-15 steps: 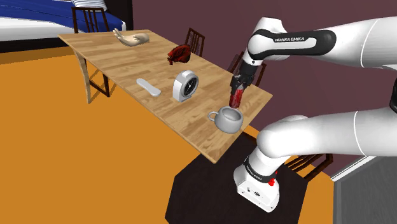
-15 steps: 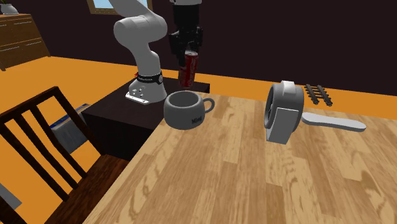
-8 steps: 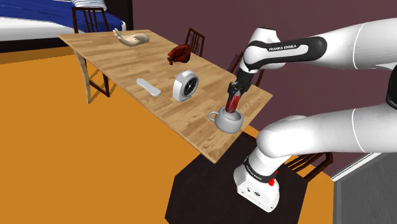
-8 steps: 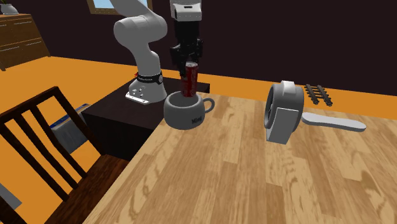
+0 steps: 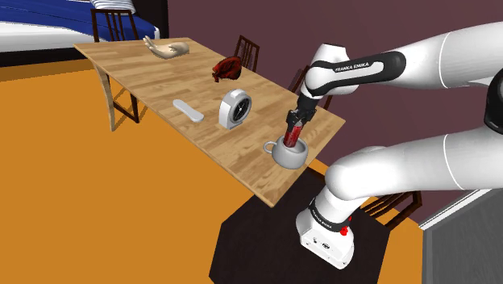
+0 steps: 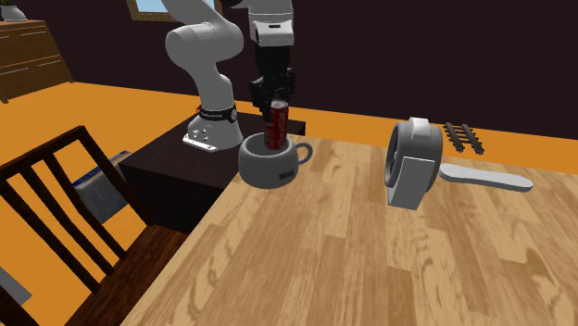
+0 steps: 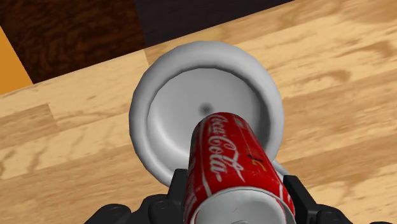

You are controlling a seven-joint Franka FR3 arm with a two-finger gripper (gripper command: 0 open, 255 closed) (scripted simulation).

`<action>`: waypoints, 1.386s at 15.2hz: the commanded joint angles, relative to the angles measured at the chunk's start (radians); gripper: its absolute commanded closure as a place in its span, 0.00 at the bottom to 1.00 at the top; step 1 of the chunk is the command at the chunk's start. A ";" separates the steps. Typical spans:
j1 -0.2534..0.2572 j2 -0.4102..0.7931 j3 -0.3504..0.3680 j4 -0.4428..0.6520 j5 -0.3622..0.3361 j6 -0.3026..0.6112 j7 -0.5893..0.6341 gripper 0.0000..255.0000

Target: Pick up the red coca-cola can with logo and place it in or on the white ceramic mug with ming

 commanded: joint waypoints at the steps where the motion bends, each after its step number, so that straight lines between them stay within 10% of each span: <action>1: 0.000 0.001 0.000 0.000 0.000 0.001 0.000 1.00; 3: 0.000 0.001 0.000 0.000 0.000 0.001 0.000 1.00; 4: 0.000 0.001 0.000 0.000 0.000 0.001 0.000 0.00; 21: 0.003 -0.064 0.021 0.092 0.015 -0.155 -0.001 0.00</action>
